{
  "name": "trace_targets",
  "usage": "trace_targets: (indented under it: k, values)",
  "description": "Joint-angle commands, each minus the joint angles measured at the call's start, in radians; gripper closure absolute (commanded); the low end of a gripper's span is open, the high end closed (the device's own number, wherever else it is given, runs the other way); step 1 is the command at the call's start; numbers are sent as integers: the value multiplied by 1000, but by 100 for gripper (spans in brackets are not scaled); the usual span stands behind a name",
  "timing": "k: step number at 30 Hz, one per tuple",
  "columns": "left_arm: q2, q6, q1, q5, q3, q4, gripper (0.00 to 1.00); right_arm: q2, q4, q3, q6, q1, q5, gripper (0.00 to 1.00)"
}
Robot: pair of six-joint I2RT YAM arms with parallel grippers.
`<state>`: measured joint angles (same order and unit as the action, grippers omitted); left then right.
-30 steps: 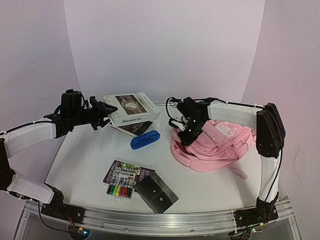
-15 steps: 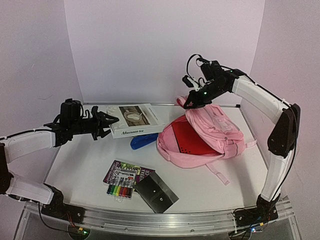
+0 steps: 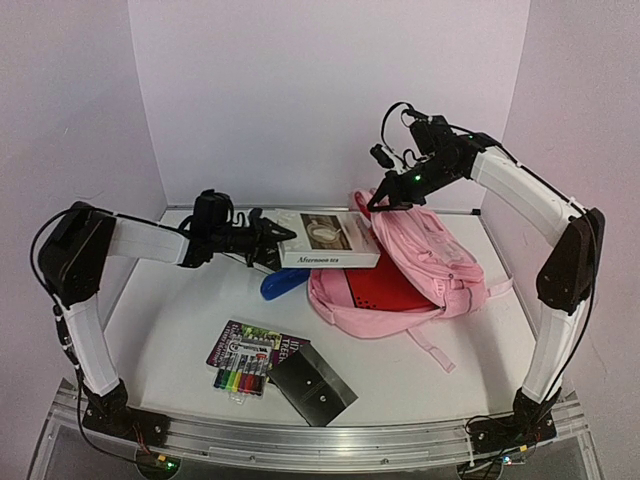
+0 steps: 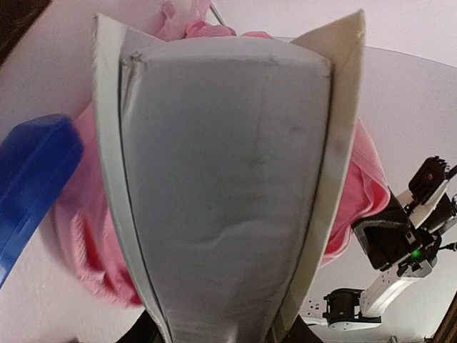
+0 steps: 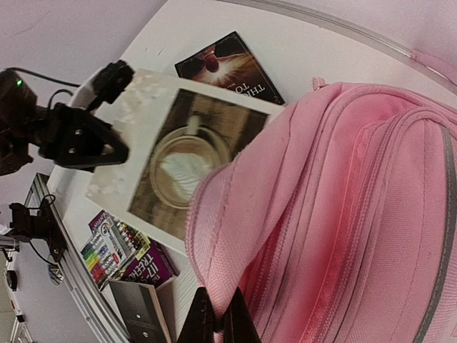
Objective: Pack the student bag
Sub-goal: Place the book in the student bag.
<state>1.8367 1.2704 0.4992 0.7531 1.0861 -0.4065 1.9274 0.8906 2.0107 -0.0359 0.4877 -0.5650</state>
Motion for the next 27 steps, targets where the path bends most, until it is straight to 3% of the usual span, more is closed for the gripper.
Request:
trace_targets:
  k: [1, 4, 9, 13, 18, 20, 24, 27]
  values:
    - [208, 56, 75, 52, 255, -176, 96, -56, -109, 80, -32, 7, -84, 100]
    - [367, 122, 111, 67, 411, -224, 96, -49, -117, 93, -40, 7, -91, 100]
    - [520, 124, 147, 70, 618, -149, 97, -36, -128, 119, -50, 6, -92, 100]
    - [489, 125, 144, 92, 559, -160, 97, -35, -129, 140, -37, -2, -68, 100]
    - [379, -137, 156, 130, 519, 187, 95, -36, -130, 142, -34, -15, -69, 100]
    - [396, -122, 160, 128, 534, 174, 92, -30, -133, 143, -38, -16, -76, 100]
    - [545, -97, 178, 105, 764, 202, 82, -16, -139, 161, -50, -17, -72, 100]
    - [665, -146, 206, 71, 1004, 374, 74, -17, -139, 164, -52, -20, -76, 100]
